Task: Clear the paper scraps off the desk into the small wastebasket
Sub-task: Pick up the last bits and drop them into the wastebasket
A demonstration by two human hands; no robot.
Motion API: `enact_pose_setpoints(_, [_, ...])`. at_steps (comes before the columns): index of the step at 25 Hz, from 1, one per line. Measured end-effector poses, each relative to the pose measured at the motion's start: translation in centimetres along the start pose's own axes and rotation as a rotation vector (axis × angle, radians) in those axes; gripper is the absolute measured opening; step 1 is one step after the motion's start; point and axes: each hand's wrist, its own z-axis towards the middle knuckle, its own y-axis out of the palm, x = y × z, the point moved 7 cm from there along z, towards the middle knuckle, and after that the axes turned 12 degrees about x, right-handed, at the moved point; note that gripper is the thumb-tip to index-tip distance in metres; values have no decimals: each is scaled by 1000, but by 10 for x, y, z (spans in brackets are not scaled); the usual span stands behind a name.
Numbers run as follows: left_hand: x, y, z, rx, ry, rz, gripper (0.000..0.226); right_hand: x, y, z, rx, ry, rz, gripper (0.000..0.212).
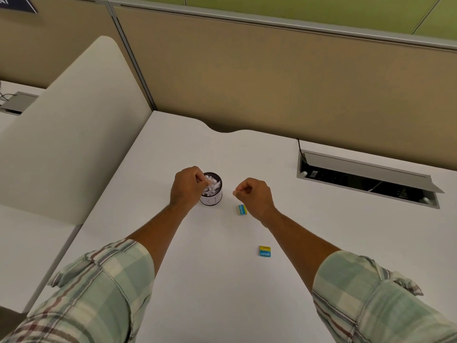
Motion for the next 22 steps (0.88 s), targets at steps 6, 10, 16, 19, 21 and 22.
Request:
enact_pose_setpoints(6, [8, 4, -4, -34, 44, 69, 18, 58, -34, -37, 2, 46, -81, 6])
enact_pose_setpoints(10, [40, 10, -15, -19, 263, 100, 18, 106, -54, -67, -22, 79, -196, 9])
enact_pose_setpoints(16, [85, 75, -64, -235, 546, 76, 22, 152, -53, -99, -104, 109, -319, 22])
enact_pose_setpoints(19, [82, 111, -69, -378, 498, 156, 31, 151, -50, -100, -101, 100, -361, 26])
enact_pose_setpoints(21, [73, 129, -69, -470, 440, 262, 39, 150, -46, -101, -125, 76, -410, 30])
enact_pose_setpoints(22, [67, 136, -68, -504, 405, 317, 41, 150, -44, -102, -147, 73, -436, 32])
